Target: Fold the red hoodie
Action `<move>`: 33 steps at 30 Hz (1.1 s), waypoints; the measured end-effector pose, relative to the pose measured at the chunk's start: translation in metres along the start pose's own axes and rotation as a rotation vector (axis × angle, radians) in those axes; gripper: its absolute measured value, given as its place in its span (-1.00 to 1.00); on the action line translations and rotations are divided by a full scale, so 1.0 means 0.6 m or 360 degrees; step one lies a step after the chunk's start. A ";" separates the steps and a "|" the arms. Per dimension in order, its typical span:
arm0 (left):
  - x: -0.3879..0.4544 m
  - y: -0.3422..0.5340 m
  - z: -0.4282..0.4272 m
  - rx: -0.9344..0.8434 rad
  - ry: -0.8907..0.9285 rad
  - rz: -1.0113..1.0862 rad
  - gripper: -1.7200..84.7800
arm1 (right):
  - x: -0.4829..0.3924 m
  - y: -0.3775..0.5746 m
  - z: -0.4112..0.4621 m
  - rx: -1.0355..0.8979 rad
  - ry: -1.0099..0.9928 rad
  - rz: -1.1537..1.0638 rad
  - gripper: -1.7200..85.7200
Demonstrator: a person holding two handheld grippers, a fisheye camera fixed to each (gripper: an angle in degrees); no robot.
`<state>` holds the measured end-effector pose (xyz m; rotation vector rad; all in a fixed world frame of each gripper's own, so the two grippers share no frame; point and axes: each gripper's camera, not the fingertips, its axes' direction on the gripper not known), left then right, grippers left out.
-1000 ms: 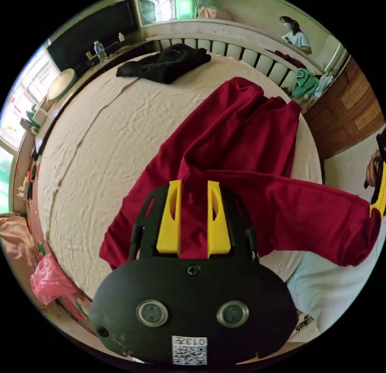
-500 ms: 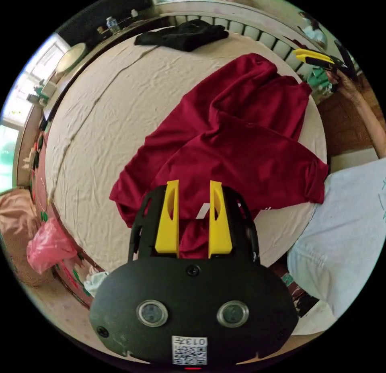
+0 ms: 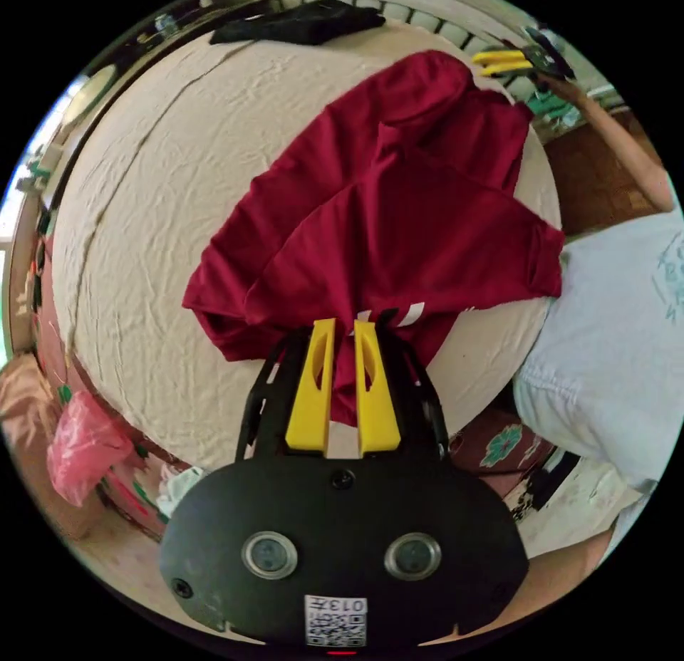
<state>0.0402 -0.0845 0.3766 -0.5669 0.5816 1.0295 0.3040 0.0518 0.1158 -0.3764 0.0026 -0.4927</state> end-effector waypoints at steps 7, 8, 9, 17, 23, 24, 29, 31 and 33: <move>-0.141 0.037 -0.004 0.0251 0.0073 -0.0801 -0.68 | -0.166 -0.157 -0.027 0.0544 -0.0297 -0.0127 -0.83; -0.148 0.033 0.002 0.0229 0.0078 -0.0831 -0.68 | -0.192 -0.196 -0.009 0.0552 -0.0388 -0.0150 -0.85; -0.157 0.027 0.008 0.0218 0.0061 -0.0868 -0.68 | -0.203 -0.214 -0.001 0.0557 -0.0430 -0.0148 -0.86; -0.161 0.045 0.029 0.0103 -0.0197 -0.0858 -0.77 | -0.308 -0.295 0.132 0.0111 -0.0523 -0.0541 -0.87; -0.163 0.097 -0.041 0.0385 -0.0249 -0.0801 -0.70 | -0.150 -0.205 0.031 0.0436 -0.0300 -0.0135 -0.80; -0.172 0.094 -0.044 0.0395 -0.0227 -0.0762 -0.67 | -0.129 -0.196 0.033 0.0416 -0.0248 -0.0082 -0.79; -0.204 0.050 -0.017 0.0274 -0.0094 -0.0597 -0.61 | 0.033 -0.147 0.098 0.0161 -0.0164 0.0321 -0.73; -0.206 0.035 0.008 0.0131 -0.0086 -0.0548 -0.66 | 0.052 -0.145 0.117 0.0120 -0.0216 0.0361 -0.71; -0.195 0.031 0.015 0.0108 -0.0114 -0.0529 -0.71 | 0.058 -0.150 0.139 0.0058 -0.0320 0.0363 -0.71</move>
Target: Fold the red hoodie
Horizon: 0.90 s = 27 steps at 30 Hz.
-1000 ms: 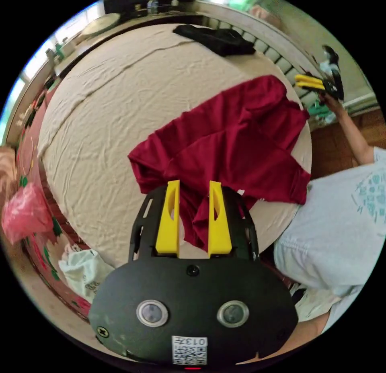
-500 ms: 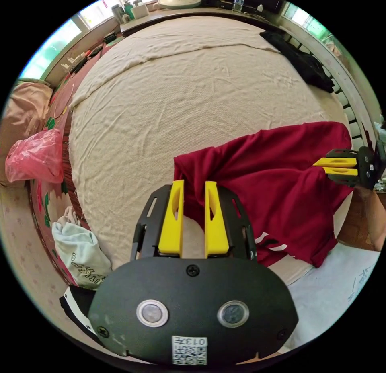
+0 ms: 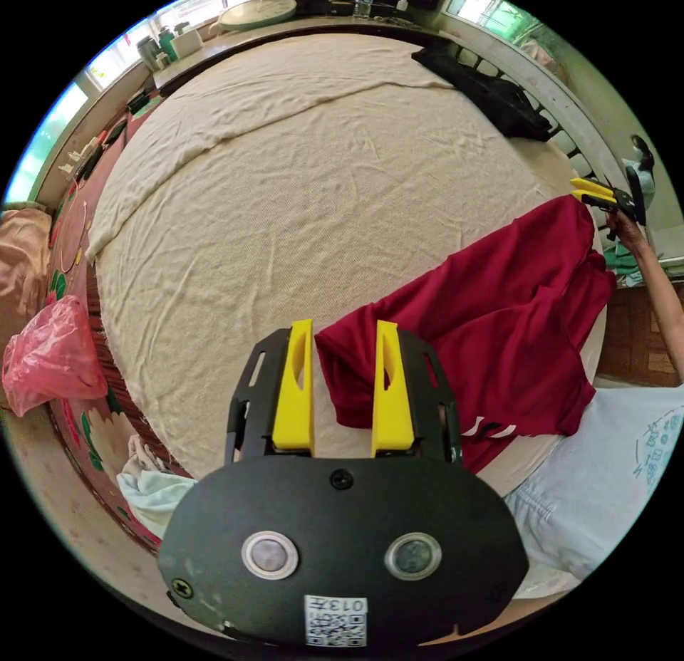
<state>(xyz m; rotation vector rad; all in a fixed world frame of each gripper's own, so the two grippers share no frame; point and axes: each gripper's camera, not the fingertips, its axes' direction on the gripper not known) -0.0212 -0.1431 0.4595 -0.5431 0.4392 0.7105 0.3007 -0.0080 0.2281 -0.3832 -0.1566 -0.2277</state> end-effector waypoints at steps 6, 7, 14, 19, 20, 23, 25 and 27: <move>0.040 0.018 -0.002 0.0018 -0.0124 0.0017 -0.90 | -0.018 -0.002 0.028 -0.0119 -0.0075 -0.0083 -0.82; 0.044 0.024 -0.002 0.0030 -0.0148 0.0001 -0.91 | -0.034 -0.004 0.027 -0.0134 -0.0069 -0.0174 -0.86; 0.060 0.067 -0.001 0.0134 -0.0146 -0.0124 -0.91 | -0.080 0.006 0.041 -0.0114 0.0308 -0.0403 -0.89; 0.067 0.092 -0.028 0.0174 -0.0100 -0.0201 -0.77 | -0.075 0.029 -0.005 0.0022 0.0264 -0.0254 -0.76; 0.066 0.101 -0.037 0.0197 -0.0104 -0.0220 -0.75 | -0.089 0.044 -0.046 0.0143 0.0292 -0.0261 -0.75; 0.095 0.150 -0.090 0.0346 -0.0064 -0.0080 -0.71 | -0.187 0.098 -0.124 0.0268 0.0296 -0.0514 -0.74; 0.177 0.173 -0.109 0.0320 -0.0143 0.0232 -0.69 | -0.271 0.136 -0.134 0.0238 0.0123 -0.0724 -0.75; 0.261 0.180 -0.099 0.0211 -0.0184 0.0535 -0.68 | -0.360 0.177 -0.116 0.0098 0.0010 -0.0944 -0.75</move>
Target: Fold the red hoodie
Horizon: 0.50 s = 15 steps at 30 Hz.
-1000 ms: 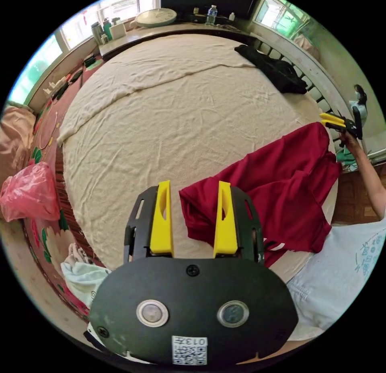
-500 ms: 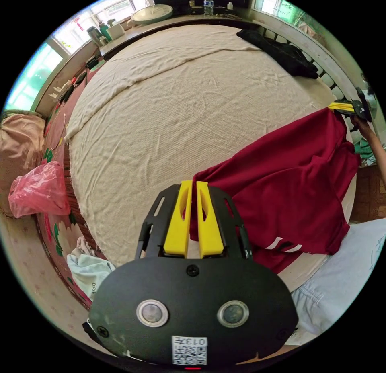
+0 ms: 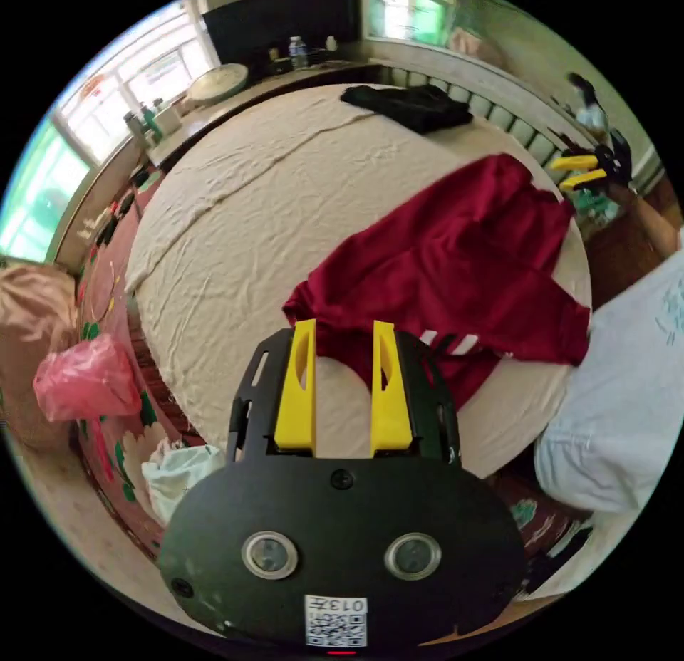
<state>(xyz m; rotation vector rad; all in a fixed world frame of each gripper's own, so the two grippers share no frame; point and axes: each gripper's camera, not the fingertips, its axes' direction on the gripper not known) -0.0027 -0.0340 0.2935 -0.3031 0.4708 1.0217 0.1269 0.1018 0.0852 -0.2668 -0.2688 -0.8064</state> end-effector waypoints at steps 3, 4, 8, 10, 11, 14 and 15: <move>0.137 -0.028 0.012 -0.0070 -0.0036 0.0445 -0.67 | -0.138 -0.002 0.037 -0.0107 -0.0240 -0.0224 -0.74; 0.182 -0.035 0.018 -0.0071 -0.0038 0.0581 -0.66 | -0.176 0.002 0.050 -0.0154 -0.0306 -0.0278 -0.73; 0.262 -0.046 0.047 -0.0111 -0.0071 0.0821 -0.66 | -0.240 0.012 0.077 -0.0241 -0.0291 -0.0373 -0.70; 0.281 -0.051 0.050 -0.0112 -0.0085 0.0892 -0.66 | -0.240 0.009 0.077 -0.0240 -0.0263 -0.0380 -0.69; 0.285 -0.053 0.049 -0.0112 -0.0076 0.0910 -0.66 | -0.236 0.004 0.072 -0.0209 -0.0276 -0.0361 -0.69; 0.302 -0.061 0.069 -0.0201 -0.0095 0.1035 -0.67 | -0.236 -0.002 0.097 -0.0322 -0.0381 -0.0399 -0.71; 0.307 -0.066 0.081 -0.0232 -0.0102 0.1076 -0.68 | -0.237 0.000 0.107 -0.0366 -0.0383 -0.0409 -0.73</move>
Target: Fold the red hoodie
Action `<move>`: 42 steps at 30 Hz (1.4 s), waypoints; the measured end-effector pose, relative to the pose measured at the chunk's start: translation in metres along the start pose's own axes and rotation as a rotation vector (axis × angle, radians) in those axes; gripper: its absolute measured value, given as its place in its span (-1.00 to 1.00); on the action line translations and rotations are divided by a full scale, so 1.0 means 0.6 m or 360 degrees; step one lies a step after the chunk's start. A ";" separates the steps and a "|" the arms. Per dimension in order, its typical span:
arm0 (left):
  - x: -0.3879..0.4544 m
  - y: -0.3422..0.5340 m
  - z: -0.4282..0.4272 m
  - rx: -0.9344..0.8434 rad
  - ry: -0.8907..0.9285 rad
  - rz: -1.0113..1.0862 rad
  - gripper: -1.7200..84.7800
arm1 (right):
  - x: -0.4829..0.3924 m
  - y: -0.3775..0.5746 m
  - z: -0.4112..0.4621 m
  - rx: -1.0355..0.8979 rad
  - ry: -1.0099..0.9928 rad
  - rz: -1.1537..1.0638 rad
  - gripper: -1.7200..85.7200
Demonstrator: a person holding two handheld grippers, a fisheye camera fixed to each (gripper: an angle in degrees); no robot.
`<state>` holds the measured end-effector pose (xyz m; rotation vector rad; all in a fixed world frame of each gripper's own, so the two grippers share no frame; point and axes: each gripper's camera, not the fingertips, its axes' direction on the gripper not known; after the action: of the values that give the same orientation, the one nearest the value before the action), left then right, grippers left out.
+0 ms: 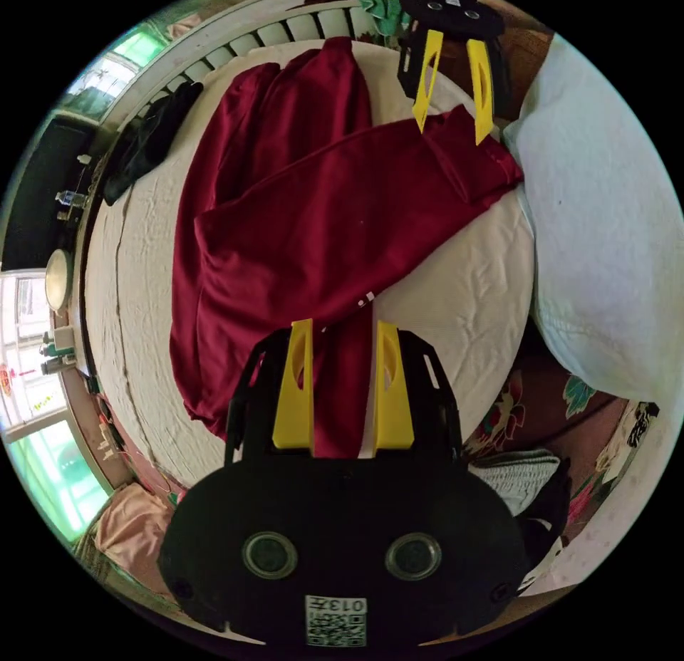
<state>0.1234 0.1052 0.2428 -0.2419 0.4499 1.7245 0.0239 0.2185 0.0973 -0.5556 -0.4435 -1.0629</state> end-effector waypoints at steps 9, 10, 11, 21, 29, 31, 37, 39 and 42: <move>-0.040 -0.023 0.000 0.0088 0.0051 -0.0159 -0.69 | 0.046 0.070 -0.204 0.0564 -0.0093 0.0366 -0.90; -0.044 -0.028 0.003 0.0072 0.0037 -0.0153 -0.70 | 0.052 0.090 -0.251 0.0723 -0.0050 0.0412 -0.90; -0.046 -0.030 0.006 0.0058 0.0028 -0.0148 -0.70 | 0.061 0.111 -0.294 0.0878 0.0004 0.0485 -0.91; -0.220 -0.012 0.000 0.0047 0.0240 -0.0286 -0.96 | 0.177 0.253 -0.344 0.1234 0.0424 0.1271 -0.92; -0.425 -0.014 0.070 -0.0008 0.0689 -0.0492 -0.95 | 0.334 0.334 -0.136 0.0896 0.0296 0.2077 -0.89; -0.443 -0.025 0.103 -0.0068 0.0733 -0.0498 -0.93 | 0.348 0.338 -0.102 0.0797 0.0296 0.2141 -0.88; -0.470 0.039 0.090 -0.0052 0.0744 -0.0598 -0.74 | 0.350 0.339 -0.110 0.0742 0.0392 0.2051 -0.78; -0.472 0.087 0.066 -0.0025 0.0651 -0.0709 -0.71 | 0.339 0.348 -0.135 0.0722 0.0507 0.2025 -0.76; -0.452 0.147 0.030 0.0100 0.0577 -0.0837 -0.72 | 0.323 0.333 -0.168 0.0661 0.0739 0.1936 -0.79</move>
<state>0.0945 -0.1427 0.3823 -0.5788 0.6391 1.1499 0.2939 0.0974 0.0907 -0.1143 0.1245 0.1013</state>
